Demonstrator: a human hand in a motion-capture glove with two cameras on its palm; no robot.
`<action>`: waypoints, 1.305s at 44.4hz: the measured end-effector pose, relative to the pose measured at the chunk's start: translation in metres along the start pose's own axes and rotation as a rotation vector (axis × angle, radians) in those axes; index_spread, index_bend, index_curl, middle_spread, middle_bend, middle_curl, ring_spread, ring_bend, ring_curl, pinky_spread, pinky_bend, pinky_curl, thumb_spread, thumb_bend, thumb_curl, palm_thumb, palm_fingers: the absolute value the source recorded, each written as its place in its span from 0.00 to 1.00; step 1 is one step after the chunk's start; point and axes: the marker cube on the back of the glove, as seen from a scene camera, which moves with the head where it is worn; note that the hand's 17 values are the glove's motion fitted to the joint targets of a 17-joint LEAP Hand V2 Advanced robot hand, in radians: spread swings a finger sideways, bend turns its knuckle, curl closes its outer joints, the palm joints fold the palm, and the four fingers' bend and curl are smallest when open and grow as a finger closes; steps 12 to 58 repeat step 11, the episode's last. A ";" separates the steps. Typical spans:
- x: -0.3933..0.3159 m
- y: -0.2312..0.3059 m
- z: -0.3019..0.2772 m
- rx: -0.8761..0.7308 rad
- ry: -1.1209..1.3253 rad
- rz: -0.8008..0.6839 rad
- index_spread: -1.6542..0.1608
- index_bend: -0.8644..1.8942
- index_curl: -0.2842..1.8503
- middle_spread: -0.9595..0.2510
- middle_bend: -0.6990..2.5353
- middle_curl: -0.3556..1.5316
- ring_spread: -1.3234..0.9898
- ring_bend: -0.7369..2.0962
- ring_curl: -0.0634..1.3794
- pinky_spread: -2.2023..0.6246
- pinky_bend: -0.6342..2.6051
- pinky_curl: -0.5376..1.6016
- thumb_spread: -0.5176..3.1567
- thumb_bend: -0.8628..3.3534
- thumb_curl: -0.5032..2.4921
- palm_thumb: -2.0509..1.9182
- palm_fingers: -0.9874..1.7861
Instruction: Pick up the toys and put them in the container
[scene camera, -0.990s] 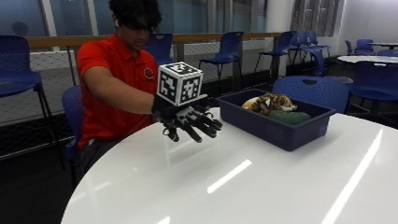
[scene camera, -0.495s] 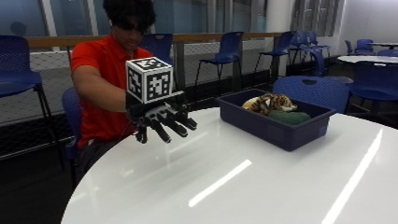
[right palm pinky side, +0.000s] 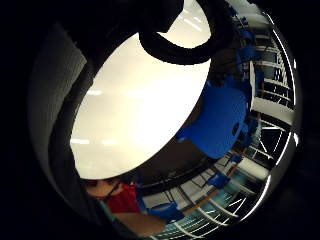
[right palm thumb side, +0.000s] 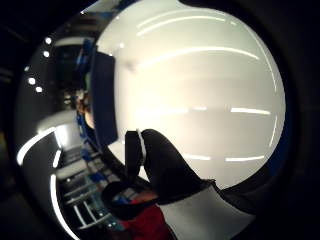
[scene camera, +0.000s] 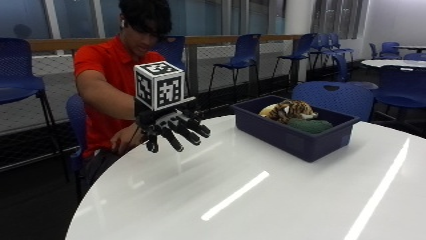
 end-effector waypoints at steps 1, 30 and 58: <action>0.000 0.001 -0.001 0.003 0.001 -0.003 0.72 0.36 0.24 0.73 0.26 0.32 0.57 0.33 0.25 0.81 0.46 0.41 0.42 0.19 0.23 0.50 0.30; 0.005 0.009 -0.004 0.020 -0.019 -0.007 0.72 0.36 0.24 0.73 0.26 0.31 0.57 0.33 0.25 0.81 0.47 0.41 0.43 0.19 0.23 0.50 0.30; 0.005 0.009 -0.004 0.020 -0.019 -0.007 0.72 0.36 0.24 0.73 0.26 0.31 0.57 0.33 0.25 0.81 0.47 0.41 0.43 0.19 0.23 0.50 0.30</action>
